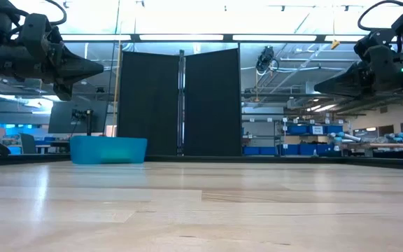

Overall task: Sort blocks
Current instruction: Return to Home Position

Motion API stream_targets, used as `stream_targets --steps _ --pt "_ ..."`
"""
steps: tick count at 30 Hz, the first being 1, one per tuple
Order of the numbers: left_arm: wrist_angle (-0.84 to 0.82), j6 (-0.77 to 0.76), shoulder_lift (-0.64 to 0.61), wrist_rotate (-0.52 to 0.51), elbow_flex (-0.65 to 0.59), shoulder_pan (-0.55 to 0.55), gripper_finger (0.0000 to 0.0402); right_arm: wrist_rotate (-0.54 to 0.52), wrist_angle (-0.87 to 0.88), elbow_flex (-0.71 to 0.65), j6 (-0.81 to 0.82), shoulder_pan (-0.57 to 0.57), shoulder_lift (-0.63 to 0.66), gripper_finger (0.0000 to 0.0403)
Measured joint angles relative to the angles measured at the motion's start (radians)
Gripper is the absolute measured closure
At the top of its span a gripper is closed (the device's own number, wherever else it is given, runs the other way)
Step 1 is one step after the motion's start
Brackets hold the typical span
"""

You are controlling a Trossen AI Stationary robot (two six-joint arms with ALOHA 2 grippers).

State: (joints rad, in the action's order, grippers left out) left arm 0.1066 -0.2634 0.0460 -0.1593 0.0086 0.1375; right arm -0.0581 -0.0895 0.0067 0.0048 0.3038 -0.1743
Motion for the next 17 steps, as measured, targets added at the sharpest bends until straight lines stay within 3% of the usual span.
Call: stream_targets --steps 17 --pt "0.000 0.000 0.000 0.000 0.000 0.000 0.0387 0.000 0.000 0.000 0.000 0.000 0.000 0.0376"
